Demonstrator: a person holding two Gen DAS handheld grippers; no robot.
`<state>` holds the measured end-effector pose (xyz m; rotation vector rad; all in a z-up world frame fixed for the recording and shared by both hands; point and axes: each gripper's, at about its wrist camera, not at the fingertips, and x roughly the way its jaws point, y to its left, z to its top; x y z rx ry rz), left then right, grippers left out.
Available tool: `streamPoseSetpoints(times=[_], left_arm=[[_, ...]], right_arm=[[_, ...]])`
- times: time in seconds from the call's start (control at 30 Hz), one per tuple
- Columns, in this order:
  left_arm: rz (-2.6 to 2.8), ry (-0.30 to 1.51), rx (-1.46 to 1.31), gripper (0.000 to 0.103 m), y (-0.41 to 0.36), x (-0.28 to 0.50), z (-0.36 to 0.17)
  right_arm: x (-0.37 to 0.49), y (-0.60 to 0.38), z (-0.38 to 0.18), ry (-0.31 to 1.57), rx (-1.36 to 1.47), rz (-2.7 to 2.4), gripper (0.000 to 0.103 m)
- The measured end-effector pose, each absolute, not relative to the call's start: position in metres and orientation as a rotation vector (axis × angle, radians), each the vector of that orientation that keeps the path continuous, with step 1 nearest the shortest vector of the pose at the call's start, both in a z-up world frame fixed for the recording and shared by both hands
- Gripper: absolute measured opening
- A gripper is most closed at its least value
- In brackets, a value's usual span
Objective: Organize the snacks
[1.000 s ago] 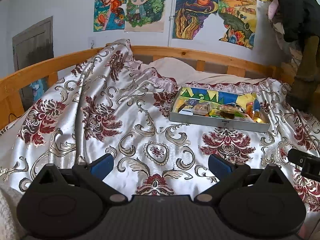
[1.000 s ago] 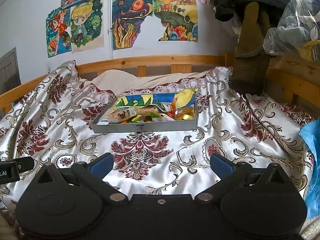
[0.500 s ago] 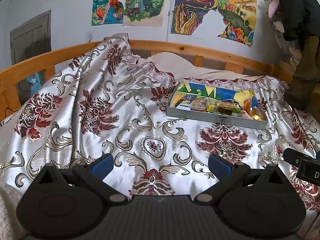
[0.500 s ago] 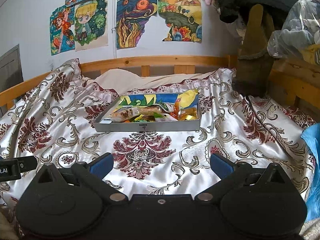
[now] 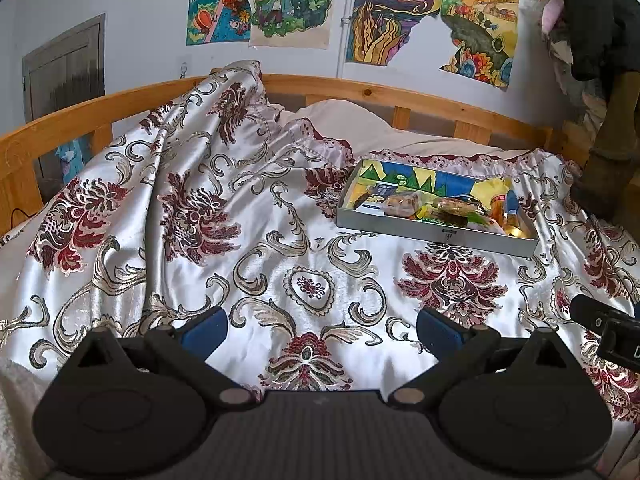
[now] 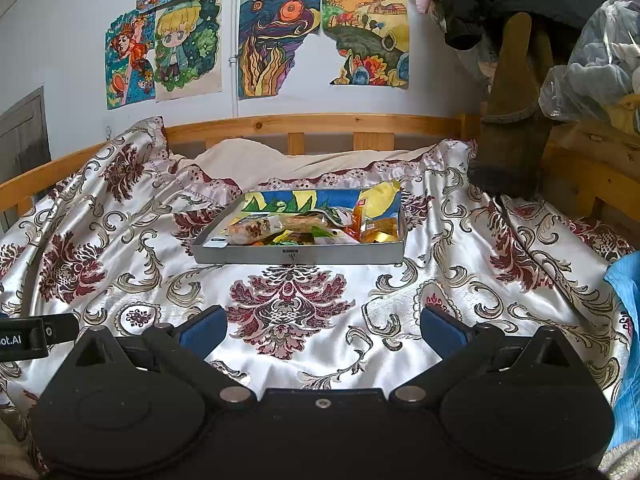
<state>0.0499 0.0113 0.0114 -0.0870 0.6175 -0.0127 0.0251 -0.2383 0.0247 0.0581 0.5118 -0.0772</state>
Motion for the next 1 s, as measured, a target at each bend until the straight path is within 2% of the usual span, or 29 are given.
streamPoseSetpoints(times=[1.0], left_arm=[[-0.026, 0.613, -0.072, 0.102, 0.0097, 0.0488, 0.0102]], right_arm=[[0.0253, -0.2364, 0.0247, 0.513, 0.055, -0.077, 0.102]])
